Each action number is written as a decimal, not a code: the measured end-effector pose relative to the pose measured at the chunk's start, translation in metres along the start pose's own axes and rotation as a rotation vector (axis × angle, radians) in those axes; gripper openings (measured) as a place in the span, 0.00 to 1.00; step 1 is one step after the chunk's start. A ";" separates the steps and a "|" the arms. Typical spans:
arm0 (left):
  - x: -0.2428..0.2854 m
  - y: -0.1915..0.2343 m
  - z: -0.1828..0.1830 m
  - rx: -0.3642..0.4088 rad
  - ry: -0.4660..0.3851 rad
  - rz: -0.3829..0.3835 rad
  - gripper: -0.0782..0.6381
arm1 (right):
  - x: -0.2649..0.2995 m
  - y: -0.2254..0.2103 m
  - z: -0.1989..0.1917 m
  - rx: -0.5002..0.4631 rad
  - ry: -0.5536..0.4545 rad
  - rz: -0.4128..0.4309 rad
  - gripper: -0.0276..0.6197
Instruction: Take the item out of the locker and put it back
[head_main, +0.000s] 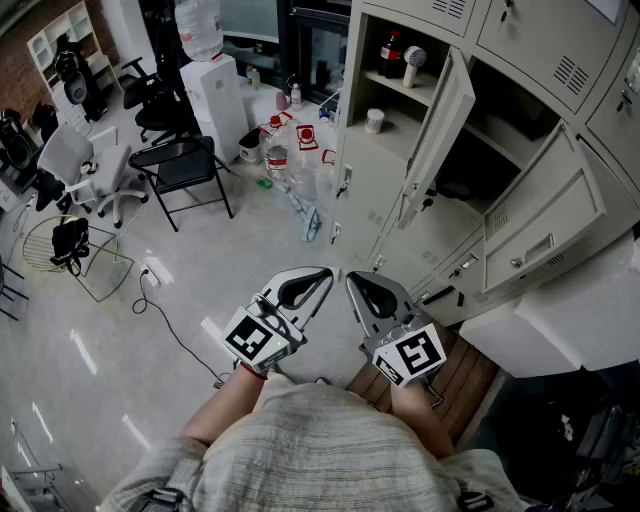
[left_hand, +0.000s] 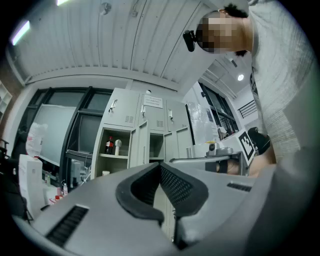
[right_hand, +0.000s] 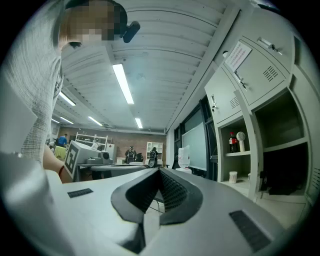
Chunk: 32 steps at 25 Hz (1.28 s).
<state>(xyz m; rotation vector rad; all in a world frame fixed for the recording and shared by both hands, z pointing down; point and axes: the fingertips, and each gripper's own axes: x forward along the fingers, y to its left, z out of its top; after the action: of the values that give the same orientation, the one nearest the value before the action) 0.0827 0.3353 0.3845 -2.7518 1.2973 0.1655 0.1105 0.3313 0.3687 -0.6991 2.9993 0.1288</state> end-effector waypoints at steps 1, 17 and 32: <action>0.001 0.000 0.003 -0.012 -0.014 0.008 0.12 | 0.000 0.000 0.000 -0.005 0.001 0.000 0.08; 0.005 -0.002 0.005 -0.032 -0.016 0.000 0.12 | -0.001 0.002 -0.001 -0.009 0.009 0.004 0.08; -0.005 0.039 -0.013 -0.075 0.029 0.050 0.12 | 0.031 -0.002 -0.016 -0.013 0.020 0.003 0.08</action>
<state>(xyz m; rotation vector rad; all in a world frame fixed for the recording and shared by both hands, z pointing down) 0.0499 0.3128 0.3965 -2.7957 1.3957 0.1824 0.0833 0.3148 0.3826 -0.7013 3.0212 0.1419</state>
